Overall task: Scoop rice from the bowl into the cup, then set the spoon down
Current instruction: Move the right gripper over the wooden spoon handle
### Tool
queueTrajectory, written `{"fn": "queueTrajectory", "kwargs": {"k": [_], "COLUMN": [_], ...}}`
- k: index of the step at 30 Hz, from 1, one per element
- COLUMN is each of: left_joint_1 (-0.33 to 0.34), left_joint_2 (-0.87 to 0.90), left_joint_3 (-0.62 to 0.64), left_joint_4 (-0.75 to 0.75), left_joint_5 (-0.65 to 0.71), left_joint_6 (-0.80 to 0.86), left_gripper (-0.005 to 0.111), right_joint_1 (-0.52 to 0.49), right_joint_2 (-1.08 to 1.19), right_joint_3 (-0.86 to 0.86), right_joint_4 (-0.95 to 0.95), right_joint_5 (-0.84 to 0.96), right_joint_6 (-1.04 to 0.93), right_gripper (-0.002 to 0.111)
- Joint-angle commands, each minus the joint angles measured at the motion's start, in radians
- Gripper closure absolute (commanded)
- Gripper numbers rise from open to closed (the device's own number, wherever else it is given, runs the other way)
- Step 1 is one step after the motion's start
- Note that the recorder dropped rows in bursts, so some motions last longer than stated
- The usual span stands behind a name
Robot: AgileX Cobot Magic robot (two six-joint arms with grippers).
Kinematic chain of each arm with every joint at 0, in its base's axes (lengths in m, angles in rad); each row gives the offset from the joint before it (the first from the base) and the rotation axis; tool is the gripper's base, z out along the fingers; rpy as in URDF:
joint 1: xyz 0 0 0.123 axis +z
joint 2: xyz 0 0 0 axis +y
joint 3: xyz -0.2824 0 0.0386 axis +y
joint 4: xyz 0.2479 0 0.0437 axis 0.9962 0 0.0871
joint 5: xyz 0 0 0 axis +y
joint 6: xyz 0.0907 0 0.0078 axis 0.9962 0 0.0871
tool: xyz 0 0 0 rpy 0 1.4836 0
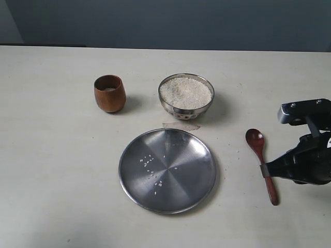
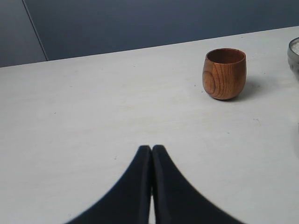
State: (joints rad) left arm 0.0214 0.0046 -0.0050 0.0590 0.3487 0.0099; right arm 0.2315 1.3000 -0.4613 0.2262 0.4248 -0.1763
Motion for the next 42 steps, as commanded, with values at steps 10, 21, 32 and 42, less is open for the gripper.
{"fn": "queueTrajectory", "kwargs": {"k": [10,21,32,42], "left_joint_1": [-0.002,-0.002,-0.002,-0.002], "left_joint_2": [-0.005,-0.005,-0.005,-0.005], "left_joint_3": [0.005,0.005,0.005,0.005], "left_joint_4": [0.002,0.002,0.002,0.002], "left_joint_5": [-0.006,-0.006,-0.006,-0.006], "left_joint_6": [-0.002,-0.002,-0.002,-0.002], "left_gripper": [0.106,0.106,0.106,0.106], "right_joint_1": [0.003,0.003,0.035,0.039], "right_joint_2": [0.019,0.019,0.019,0.021], "right_joint_3": [-0.004,-0.004,-0.004,-0.002], "right_joint_4": [0.063,0.098,0.115,-0.057], "right_joint_5": [-0.077,-0.08,-0.061,-0.038], "right_joint_6": [-0.005,-0.005,-0.063,0.062], "right_gripper": [0.109,0.109,0.109,0.109]}}
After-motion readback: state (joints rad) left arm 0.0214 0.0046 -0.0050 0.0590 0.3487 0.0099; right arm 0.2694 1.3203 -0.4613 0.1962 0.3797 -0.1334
